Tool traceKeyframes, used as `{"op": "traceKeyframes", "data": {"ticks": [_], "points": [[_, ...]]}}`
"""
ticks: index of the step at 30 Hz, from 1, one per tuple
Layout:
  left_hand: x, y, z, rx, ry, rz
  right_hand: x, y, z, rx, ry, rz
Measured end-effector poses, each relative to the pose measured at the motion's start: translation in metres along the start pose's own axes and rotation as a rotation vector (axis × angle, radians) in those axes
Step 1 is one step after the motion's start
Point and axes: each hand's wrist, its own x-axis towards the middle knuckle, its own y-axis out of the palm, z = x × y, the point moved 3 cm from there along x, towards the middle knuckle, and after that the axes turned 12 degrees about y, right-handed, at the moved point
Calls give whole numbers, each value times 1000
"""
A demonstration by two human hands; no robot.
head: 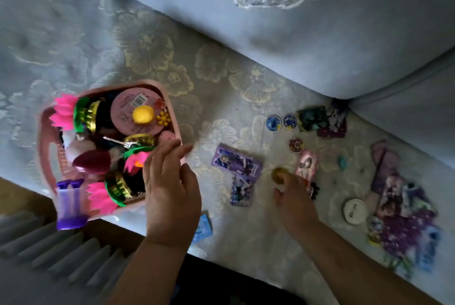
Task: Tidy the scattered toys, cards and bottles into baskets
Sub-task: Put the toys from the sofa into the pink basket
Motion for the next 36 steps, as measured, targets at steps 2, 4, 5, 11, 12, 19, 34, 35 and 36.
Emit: {"op": "traceKeyframes", "data": {"ticks": [2,4,5,11,12,19,34,35,36], "points": [[-5,10,-7,-28,28,66,16,1,-4,-6,17,-19],[-11,21,-14,-58,47,130,33,0,-7,-1,59,-86],[-14,27,-17,-68,52,158,42,-4,-9,11,95,-132],[-28,58,-30,-84,37,270,84,-16,-21,-127,-5,-108],[-30,64,-31,-89,34,286,82,-16,-24,-136,-35,-66],[-40,94,-57,-78,123,381,33,-7,-72,44,-203,100],[-60,124,-90,-65,171,418,84,-75,-138,241,165,-219],[-61,125,-91,-67,169,418,85,-74,-134,216,131,-225],[-62,126,-91,-67,166,419,89,-72,-129,182,105,-186]]}}
